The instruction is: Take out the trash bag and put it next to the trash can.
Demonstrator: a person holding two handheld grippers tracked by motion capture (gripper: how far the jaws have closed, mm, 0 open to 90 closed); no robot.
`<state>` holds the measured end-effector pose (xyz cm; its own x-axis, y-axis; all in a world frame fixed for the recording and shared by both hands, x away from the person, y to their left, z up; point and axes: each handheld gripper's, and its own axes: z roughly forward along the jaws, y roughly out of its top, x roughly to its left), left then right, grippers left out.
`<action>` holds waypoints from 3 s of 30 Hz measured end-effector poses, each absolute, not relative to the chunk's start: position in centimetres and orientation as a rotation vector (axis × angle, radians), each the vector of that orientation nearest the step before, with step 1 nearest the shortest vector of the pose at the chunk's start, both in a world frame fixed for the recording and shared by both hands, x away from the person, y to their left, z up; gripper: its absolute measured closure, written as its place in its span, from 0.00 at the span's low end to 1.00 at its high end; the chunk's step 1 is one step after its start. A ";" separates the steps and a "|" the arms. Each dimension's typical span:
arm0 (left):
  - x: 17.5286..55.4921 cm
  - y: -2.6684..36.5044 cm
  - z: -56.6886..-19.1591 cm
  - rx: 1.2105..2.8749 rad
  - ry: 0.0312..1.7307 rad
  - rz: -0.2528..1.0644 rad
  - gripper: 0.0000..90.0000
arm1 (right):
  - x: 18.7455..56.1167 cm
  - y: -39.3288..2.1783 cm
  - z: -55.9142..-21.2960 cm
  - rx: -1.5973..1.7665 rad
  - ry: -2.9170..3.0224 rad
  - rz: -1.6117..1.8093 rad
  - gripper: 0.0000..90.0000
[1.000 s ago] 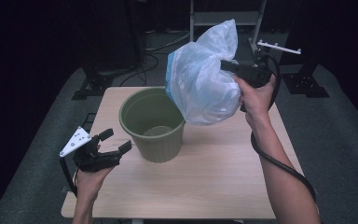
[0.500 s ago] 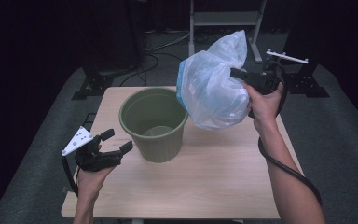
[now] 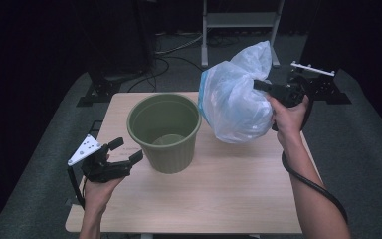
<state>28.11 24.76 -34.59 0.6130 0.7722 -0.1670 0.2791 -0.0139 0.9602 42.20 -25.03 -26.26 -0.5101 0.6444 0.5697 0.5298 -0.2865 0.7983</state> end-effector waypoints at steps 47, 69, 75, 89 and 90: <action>28.2 25.2 -34.9 1.582 0.920 0.491 0.10 | 44.6 -21.6 -36.8 1.649 1.943 1.881 0.99; 28.2 25.4 -35.0 1.581 0.927 0.492 0.10 | 45.0 -19.1 -39.5 1.647 2.029 1.875 0.99; 28.2 25.3 -35.0 1.583 0.925 0.492 0.10 | 45.1 -18.4 -40.5 1.652 2.057 1.868 0.99; 28.3 25.0 -35.3 1.593 0.925 0.483 0.10 | 44.8 -19.0 -41.0 1.632 2.054 1.890 0.77; 28.2 24.9 -35.3 1.595 0.925 0.482 0.10 | 44.6 -19.4 -40.8 1.622 2.045 1.901 0.70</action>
<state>28.25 24.93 -35.31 0.6020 0.7786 -0.1769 0.3009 -0.0160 0.9535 44.60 -19.45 -40.84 -0.4922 0.5838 0.6457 0.6866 -0.1957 0.7002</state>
